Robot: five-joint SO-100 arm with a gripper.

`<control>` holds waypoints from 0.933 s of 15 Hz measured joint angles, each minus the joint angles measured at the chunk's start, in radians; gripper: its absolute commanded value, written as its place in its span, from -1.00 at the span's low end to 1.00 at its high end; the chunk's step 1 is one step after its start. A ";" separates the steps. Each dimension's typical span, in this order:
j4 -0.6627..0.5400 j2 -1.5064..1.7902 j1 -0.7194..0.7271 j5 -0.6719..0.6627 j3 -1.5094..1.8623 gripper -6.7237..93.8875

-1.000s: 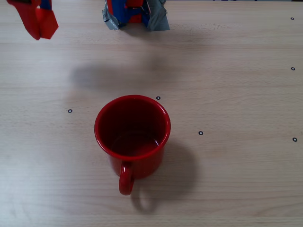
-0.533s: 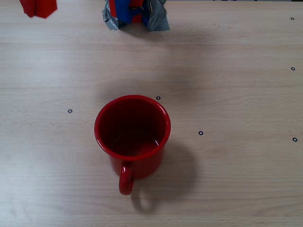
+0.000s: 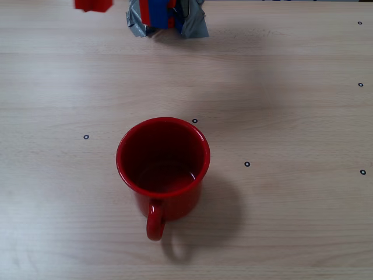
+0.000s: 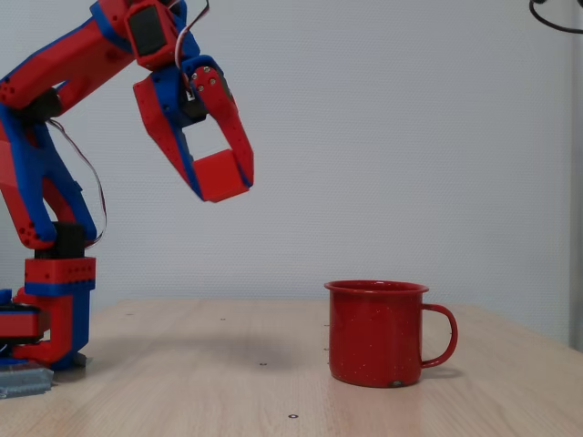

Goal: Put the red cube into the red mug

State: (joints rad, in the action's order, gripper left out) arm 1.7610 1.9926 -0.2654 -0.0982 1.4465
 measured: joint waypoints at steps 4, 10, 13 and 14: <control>-0.006 0.020 0.138 0.020 0.029 -0.86; -0.057 -0.233 0.264 0.087 -0.117 -0.86; -0.074 -0.416 0.278 0.086 -0.284 -0.86; -0.075 -0.492 0.285 0.086 -0.370 -0.86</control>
State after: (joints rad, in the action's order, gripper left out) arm 1.6858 1.5002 0.0199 -0.0123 1.0769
